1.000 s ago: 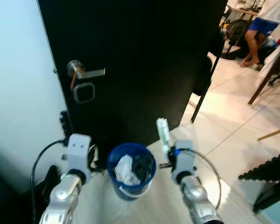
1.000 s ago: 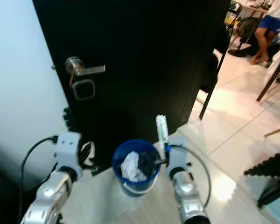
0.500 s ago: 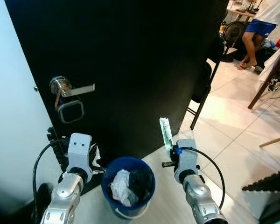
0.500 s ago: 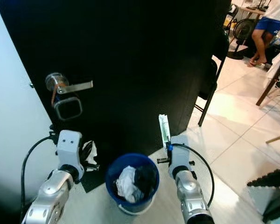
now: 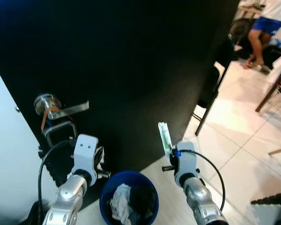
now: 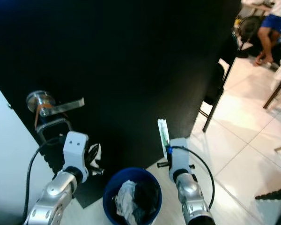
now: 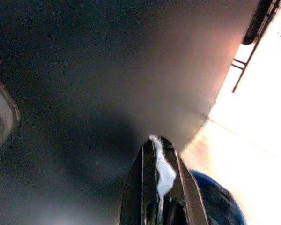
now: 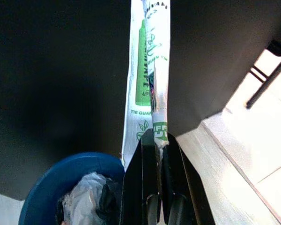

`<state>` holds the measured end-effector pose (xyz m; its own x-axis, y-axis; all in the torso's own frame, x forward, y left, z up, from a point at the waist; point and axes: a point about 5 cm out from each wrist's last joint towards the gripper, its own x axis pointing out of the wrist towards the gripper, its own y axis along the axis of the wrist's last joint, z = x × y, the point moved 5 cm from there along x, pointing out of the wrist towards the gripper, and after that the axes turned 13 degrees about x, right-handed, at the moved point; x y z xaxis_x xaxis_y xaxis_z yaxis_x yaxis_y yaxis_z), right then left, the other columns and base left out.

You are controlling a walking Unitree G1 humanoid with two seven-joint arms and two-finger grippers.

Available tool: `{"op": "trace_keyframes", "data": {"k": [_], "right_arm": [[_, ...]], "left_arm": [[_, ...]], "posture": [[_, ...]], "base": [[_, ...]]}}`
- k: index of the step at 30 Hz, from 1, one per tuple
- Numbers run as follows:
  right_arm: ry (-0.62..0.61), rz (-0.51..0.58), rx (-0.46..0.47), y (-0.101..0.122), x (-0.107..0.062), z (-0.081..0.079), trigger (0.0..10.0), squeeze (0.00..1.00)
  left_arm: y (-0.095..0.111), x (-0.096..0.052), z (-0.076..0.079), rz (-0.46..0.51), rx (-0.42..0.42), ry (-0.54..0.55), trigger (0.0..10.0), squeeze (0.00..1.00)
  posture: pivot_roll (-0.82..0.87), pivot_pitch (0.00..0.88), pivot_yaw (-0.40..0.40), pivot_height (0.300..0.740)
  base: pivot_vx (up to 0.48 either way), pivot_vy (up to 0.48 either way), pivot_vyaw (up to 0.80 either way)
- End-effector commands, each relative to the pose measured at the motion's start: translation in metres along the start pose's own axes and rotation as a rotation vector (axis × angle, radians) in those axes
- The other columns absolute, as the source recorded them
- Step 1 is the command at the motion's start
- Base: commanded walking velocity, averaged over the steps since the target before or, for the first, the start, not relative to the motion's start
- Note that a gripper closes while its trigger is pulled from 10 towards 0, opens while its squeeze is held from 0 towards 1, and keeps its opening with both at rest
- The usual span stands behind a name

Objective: Clean up the room

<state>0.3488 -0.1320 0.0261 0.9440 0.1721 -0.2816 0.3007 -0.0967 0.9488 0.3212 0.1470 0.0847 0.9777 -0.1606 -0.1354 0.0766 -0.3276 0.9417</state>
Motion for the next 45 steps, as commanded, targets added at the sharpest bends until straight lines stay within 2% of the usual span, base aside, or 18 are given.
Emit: {"op": "trace_keyframes", "data": {"k": [1, 9, 11, 13, 18, 20, 21, 25, 28, 30, 32, 33, 34, 36, 39, 42, 43, 45], "right_arm": [[0.012, -0.097, -0.023, -0.024, -0.004, -0.003, 10.0, 0.0], [0.118, -0.333, -0.208, -0.069, -0.012, -0.01, 10.0, 0.0], [0.118, -0.333, -0.208, -0.069, -0.012, -0.01, 10.0, 0.0], [0.151, -0.409, -0.301, -0.083, -0.013, -0.014, 10.0, 0.0], [0.16, -0.433, -0.39, -0.084, -0.007, -0.018, 10.0, 0.0], [0.15, -0.43, -0.41, -0.081, -0.004, -0.017, 10.0, 0.0], [0.123, -0.404, -0.438, -0.069, 0.003, -0.014, 10.0, 0.0], [0.111, -0.391, -0.451, -0.063, 0.006, -0.013, 10.0, 0.0], [0.058, -0.363, -0.476, -0.052, 0.01, 0.0, 10.0, 0.0], [-0.016, -0.35, -0.495, -0.045, 0.009, 0.02, 10.0, 0.0], [-0.016, -0.35, -0.495, -0.045, 0.009, 0.02, 10.0, 0.0], [-0.059, -0.349, -0.503, -0.044, 0.007, 0.031, 10.0, 0.0], [-0.059, -0.349, -0.503, -0.044, 0.007, 0.031, 10.0, 0.0], [-0.144, -0.345, -0.506, -0.041, 0.001, 0.055, 10.0, 0.0], [-0.191, -0.33, -0.493, -0.038, -0.002, 0.067, 10.0, 0.0], [-0.201, -0.321, -0.483, -0.036, -0.003, 0.069, 10.0, 0.0], [-0.213, -0.307, -0.472, -0.034, -0.004, 0.071, 10.0, 0.0], [-0.217, -0.304, -0.469, -0.034, -0.004, 0.072, 10.0, 0.0]], "left_arm": [[-0.01, -0.002, 0.006, -0.035, 0.025, -0.029, 10.0, 0.0], [-0.021, 0.002, 0.029, -0.072, 0.054, -0.118, 10.0, 0.0], [-0.021, 0.002, 0.029, -0.072, 0.054, -0.118, 10.0, 0.0], [-0.037, 0.0, 0.042, -0.102, 0.136, -0.19, 10.0, 0.0], [-0.051, -0.002, 0.053, -0.114, 0.212, -0.264, 10.0, 0.0], [-0.051, 0.0, 0.055, -0.102, 0.207, -0.268, 10.0, 0.0], [-0.048, 0.007, 0.056, -0.067, 0.214, -0.257, 10.0, 0.0], [-0.047, 0.012, 0.057, -0.053, 0.22, -0.251, 10.0, 0.0], [-0.032, 0.025, 0.061, 0.011, 0.192, -0.238, 10.0, 0.0], [-0.013, 0.036, 0.067, 0.093, 0.204, -0.247, 10.0, 0.0], [-0.013, 0.036, 0.067, 0.093, 0.204, -0.247, 10.0, 0.0], [-0.006, 0.04, 0.069, 0.124, 0.201, -0.247, 10.0, 0.0], [-0.006, 0.04, 0.069, 0.124, 0.201, -0.247, 10.0, 0.0], [0.01, 0.049, 0.081, 0.17, 0.148, -0.282, 10.0, 0.0], [0.019, 0.054, 0.092, 0.189, 0.113, -0.317, 10.0, 0.0], [0.02, 0.055, 0.096, 0.191, 0.102, -0.33, 10.0, 0.0], [0.022, 0.055, 0.105, 0.199, 0.083, -0.367, 10.0, 0.0], [0.023, 0.054, 0.11, 0.202, 0.079, -0.384, 10.0, 0.0]], "posture": [[0.1, 0.114, -0.06, 0.74], [0.09, 0.198, -0.083, 0.74], [0.09, 0.198, -0.083, 0.74], [0.08, 0.252, -0.1, 0.74], [0.07, 0.305, -0.108, 0.74], [0.05, 0.336, -0.108, 0.74], [0.03, 0.365, -0.103, 0.74], [0.02, 0.373, -0.1, 0.74], [-0.01, 0.385, -0.092, 0.74], [-0.04, 0.381, -0.079, 0.74], [-0.04, 0.381, -0.079, 0.74], [-0.04, 0.38, -0.077, 0.74], [-0.04, 0.38, -0.077, 0.74], [-0.06, 0.377, -0.046, 0.74], [-0.07, 0.373, -0.033, 0.74], [-0.07, 0.37, -0.027, 0.74], [-0.08, 0.367, -0.019, 0.74], [-0.08, 0.367, -0.016, 0.74]], "base": [[0.0, 0.0, 0.0], [0.0, 0.0, 0.0], [0.0, 0.0, 0.0], [0.0, 0.0, 0.0], [0.0, 0.0, 0.0], [0.0, 0.0, 0.0], [0.0, 0.0, 0.0], [0.0, 0.0, 0.0], [0.0, 0.0, 0.0], [0.0, 0.0, 0.0], [0.0, 0.0, 0.0], [0.0, 0.0, 0.0], [0.0, 0.0, 0.0], [0.0, 0.0, 0.0], [0.0, 0.0, 0.0], [0.0, 0.0, 0.0], [0.0, 0.0, 0.0], [0.0, 0.0, 0.0]]}}
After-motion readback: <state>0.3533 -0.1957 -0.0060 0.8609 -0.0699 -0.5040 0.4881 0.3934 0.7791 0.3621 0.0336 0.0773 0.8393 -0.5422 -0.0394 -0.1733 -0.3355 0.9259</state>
